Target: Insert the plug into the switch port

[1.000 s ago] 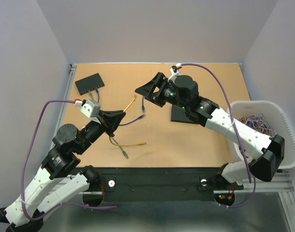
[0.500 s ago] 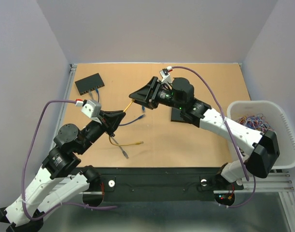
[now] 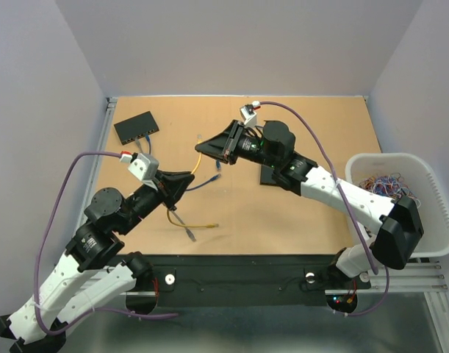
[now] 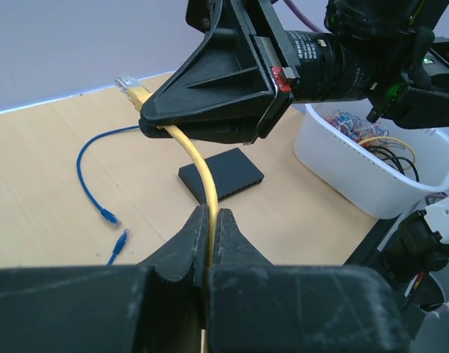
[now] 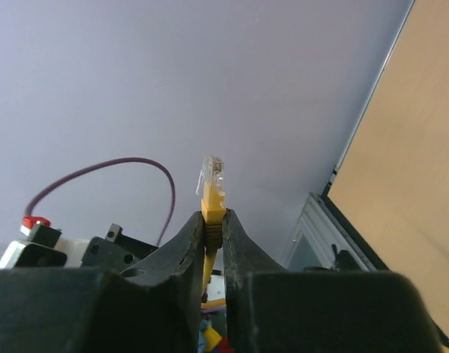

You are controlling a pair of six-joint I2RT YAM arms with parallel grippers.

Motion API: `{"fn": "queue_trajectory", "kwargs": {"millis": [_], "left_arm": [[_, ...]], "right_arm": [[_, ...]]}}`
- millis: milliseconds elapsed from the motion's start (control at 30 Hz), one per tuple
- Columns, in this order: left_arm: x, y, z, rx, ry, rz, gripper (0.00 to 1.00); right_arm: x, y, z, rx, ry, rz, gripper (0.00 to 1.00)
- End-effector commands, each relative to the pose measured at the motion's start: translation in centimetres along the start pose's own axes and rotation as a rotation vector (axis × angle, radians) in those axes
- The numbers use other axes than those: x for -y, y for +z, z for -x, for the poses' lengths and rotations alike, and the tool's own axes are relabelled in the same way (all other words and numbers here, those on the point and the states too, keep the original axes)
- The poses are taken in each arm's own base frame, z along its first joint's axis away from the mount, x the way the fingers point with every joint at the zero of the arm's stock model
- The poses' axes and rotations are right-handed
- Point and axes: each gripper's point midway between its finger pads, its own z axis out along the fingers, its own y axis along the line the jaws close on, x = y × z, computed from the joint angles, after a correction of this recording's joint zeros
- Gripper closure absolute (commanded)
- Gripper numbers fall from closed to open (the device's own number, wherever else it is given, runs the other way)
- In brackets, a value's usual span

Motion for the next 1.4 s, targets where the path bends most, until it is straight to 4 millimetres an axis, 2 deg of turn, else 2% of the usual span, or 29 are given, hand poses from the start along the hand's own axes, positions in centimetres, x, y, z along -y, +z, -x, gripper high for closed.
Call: {"fn": "queue_trajectory", "kwargs": {"millis": [0,33,67,100,200,333,467,533,567,633,733,767,833,867,967,1067,1200,1367], "left_arm": [[1.8,0.5,0.5,0.016,0.012,-0.101,0.86],[1.9,0.6,0.5,0.009,0.01,-0.107,0.61],[2.2,0.5,0.7,0.011,0.003,-0.117,0.49],[2.4,0.5,0.7,0.009,-0.004,-0.126,0.35],[2.8,0.1,1.5,0.036,-0.032,-0.139,0.26],[3.7,-0.1,2.9,0.09,-0.077,-0.178,0.27],[3.9,1.0,2.5,0.085,-0.14,-0.185,0.33],[4.1,1.8,2.6,0.094,-0.188,-0.195,0.38],[4.1,2.2,1.9,0.086,-0.202,-0.2,0.39],[5.1,2.7,2.0,0.101,-0.22,-0.263,0.4],[5.6,3.1,1.2,0.093,-0.227,-0.297,0.42],[5.5,3.2,0.4,0.081,-0.231,-0.299,0.42],[5.8,2.8,0.5,0.104,-0.233,-0.328,0.43],[5.7,2.7,-0.5,0.093,-0.247,-0.331,0.43],[5.9,1.9,-1.1,0.118,-0.254,-0.359,0.43],[6.6,0.9,-0.5,0.165,-0.254,-0.409,0.45],[8.3,-0.5,1.1,0.224,-0.229,-0.517,0.46],[10.2,-1.3,1.6,0.221,-0.198,-0.638,0.46]], "right_arm": [[-2.5,-0.2,1.7,0.072,-0.166,0.072,0.99],[-2.5,-0.4,1.9,0.083,-0.201,0.071,1.0],[-2.8,-0.9,2.2,0.109,-0.24,0.073,1.0],[-2.1,-1.2,2.3,0.117,-0.311,0.058,1.0],[-2.5,-2.7,2.4,0.151,-0.41,0.081,1.0],[-2.7,-4.3,0.7,0.122,-0.525,0.178,0.99],[-4.4,-6.0,-2.3,0.017,-0.605,0.346,0.99],[-5.1,-6.7,-2.7,0.017,-0.636,0.391,0.99],[-5.4,-7.0,-2.9,0.013,-0.647,0.409,1.0],[-5.9,-7.6,-3.1,0.018,-0.666,0.429,0.99],[-6.9,-8.6,-3.4,0.023,-0.692,0.467,1.0],[-7.2,-8.9,-3.5,0.023,-0.701,0.478,1.0],[-7.7,-9.5,-3.7,0.026,-0.715,0.498,0.99],[-8.1,-9.9,-3.8,0.03,-0.72,0.512,1.0],[-8.7,-10.6,-4.2,0.018,-0.723,0.55,0.99],[-9.3,-11.3,-5.5,-0.031,-0.72,0.629,0.99],[-8.8,-10.9,-6.4,-0.104,-0.699,0.662,1.0],[-9.1,-11.2,-8.1,-0.226,-0.712,0.75,1.0]]}}
